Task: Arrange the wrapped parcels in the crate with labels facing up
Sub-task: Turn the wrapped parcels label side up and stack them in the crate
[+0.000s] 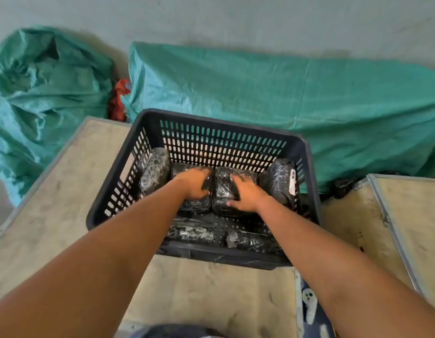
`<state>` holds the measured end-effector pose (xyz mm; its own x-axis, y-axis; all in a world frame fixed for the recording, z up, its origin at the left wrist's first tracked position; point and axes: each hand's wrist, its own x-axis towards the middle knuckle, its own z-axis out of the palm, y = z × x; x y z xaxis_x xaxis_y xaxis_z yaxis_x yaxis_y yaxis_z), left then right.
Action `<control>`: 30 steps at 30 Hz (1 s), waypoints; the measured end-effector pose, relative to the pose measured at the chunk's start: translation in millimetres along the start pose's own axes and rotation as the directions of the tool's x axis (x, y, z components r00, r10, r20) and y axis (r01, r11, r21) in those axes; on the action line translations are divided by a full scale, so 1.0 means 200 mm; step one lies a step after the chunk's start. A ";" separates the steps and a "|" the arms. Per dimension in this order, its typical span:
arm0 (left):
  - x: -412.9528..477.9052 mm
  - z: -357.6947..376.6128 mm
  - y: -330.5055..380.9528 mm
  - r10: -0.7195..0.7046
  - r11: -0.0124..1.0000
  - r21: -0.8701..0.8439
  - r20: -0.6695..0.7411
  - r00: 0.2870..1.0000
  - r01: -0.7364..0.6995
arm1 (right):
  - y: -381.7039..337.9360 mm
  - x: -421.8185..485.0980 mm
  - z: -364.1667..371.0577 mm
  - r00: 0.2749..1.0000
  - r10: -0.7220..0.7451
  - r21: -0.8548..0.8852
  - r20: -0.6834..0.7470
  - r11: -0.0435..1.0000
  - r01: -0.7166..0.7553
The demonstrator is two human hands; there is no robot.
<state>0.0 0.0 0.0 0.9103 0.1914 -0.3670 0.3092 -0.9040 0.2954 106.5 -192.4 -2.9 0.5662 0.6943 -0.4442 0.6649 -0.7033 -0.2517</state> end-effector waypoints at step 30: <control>0.07 0.02 -0.02 0.081 0.790 -0.598 -0.115 0.990 -0.134 | 0.15 0.03 -0.31 0.987 -0.118 0.674 -0.109 0.721 0.160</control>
<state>9.3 5.3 -9.7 0.9581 0.1600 -0.2378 0.2865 -0.5111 0.8104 160.3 -198.7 40.5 0.5335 0.7849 -0.3152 0.2421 -0.4988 -0.8322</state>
